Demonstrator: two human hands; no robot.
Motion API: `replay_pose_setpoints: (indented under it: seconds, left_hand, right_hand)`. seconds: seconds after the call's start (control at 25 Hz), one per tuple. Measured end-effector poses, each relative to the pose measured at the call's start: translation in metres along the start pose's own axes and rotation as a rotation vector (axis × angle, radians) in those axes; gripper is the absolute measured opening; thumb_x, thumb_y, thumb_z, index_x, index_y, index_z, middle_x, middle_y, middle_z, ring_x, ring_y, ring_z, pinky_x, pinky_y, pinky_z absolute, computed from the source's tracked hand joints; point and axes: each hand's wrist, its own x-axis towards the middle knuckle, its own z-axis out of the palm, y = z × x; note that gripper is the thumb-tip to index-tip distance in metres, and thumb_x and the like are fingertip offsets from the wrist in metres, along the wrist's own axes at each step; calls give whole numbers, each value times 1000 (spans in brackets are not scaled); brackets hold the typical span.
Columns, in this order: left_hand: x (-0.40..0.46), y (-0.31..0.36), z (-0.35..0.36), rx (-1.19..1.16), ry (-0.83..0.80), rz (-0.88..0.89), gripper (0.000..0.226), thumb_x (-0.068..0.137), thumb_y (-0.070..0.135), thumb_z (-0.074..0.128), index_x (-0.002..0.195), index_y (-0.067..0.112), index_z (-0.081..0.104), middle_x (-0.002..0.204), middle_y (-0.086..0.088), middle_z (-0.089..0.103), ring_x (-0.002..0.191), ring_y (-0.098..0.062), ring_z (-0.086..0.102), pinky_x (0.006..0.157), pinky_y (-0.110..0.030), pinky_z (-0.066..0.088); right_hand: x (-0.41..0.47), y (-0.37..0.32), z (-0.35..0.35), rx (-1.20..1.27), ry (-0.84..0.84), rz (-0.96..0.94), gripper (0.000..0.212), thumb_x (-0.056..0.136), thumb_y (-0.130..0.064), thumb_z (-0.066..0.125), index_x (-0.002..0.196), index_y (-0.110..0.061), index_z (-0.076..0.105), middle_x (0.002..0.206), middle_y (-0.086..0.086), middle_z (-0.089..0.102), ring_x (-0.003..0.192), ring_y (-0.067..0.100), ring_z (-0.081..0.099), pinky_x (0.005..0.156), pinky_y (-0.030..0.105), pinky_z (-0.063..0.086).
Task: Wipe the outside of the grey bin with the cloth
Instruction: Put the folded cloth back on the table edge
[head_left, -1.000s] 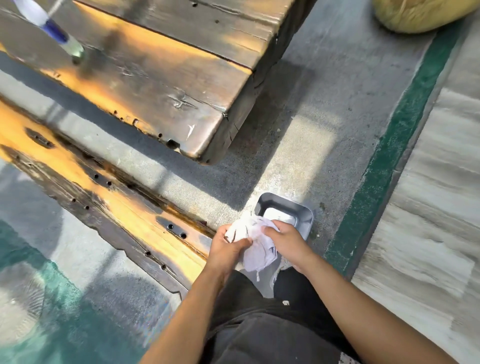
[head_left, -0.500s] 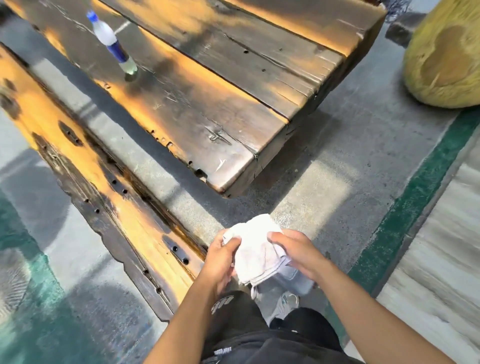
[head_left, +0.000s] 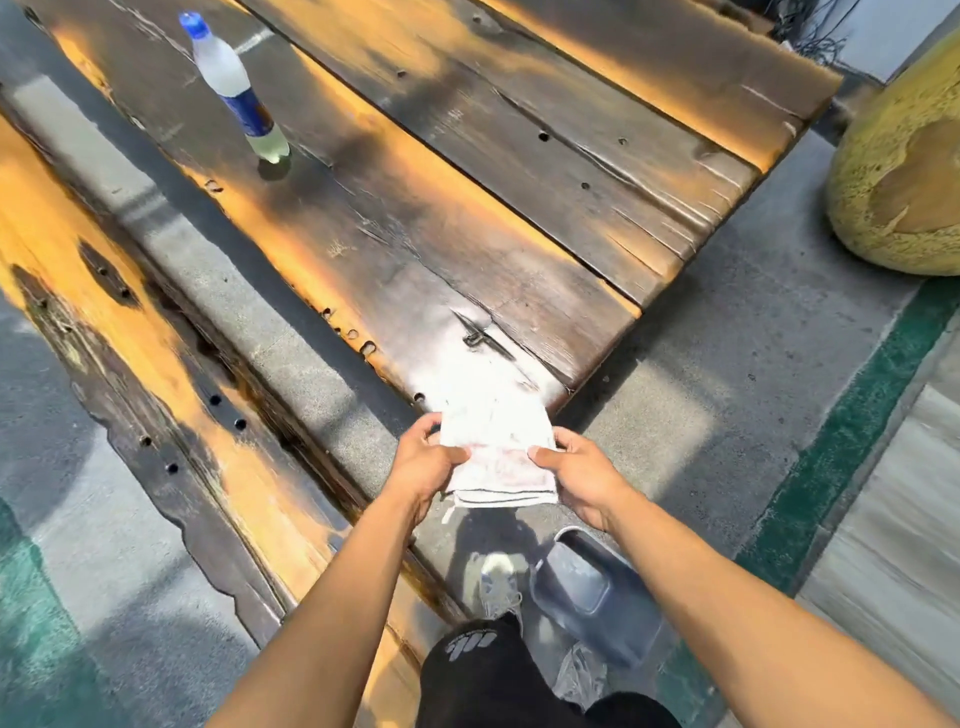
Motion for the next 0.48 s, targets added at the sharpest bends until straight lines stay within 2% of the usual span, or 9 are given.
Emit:
replay_pose_setpoints:
  seconds: [0.08,0.16,0.28,0.36,0.4,0.48]
  left_hand:
    - [30,24,-3,38,-10,34,46,82,-23,59,114,9,62,102,-13,74,71,-25,70,43,-26,51]
    - [59,43,-2,75,-9,73,52,82,-24,58,125,5,59,101,-9,72,76,-22,70,48,-26,53]
    - [92,59,1,164,-34,144,62,79,-24,56,135,3,55,112,-12,71,83,-17,69,55,-21,53]
    - [111,58,0,264,-56,181,73,75,-19,58,141,12,53,129,-13,66,112,-22,67,72,-24,56]
    - [117,56,-1,313,-72,207,79,72,-15,59,144,17,51,138,-13,61,127,-23,60,85,-28,56]
    - [123,45,-5,489,-86,307,88,66,-4,59,150,20,46,152,-9,53,142,-22,47,110,-34,44]
  right_hand:
    - [23,-12,16,71,29,2,26,97,8,54,117,-4,63,103,19,75,90,36,69,93,63,52]
    - [41,-24,26,175,66,4,29,97,13,49,117,-4,62,108,20,73,87,34,70,75,47,63]
    - [63,-32,33,206,125,15,33,96,15,49,120,-3,62,115,23,72,82,26,71,56,31,63]
    - [74,-30,37,154,180,27,30,95,13,52,112,-9,64,98,16,75,72,19,68,52,28,57]
    - [79,-26,38,125,210,35,29,94,12,54,110,-10,65,89,11,73,66,16,65,53,28,55]
    - [83,-18,37,48,237,56,26,93,10,58,103,-13,63,81,7,68,63,16,60,53,29,53]
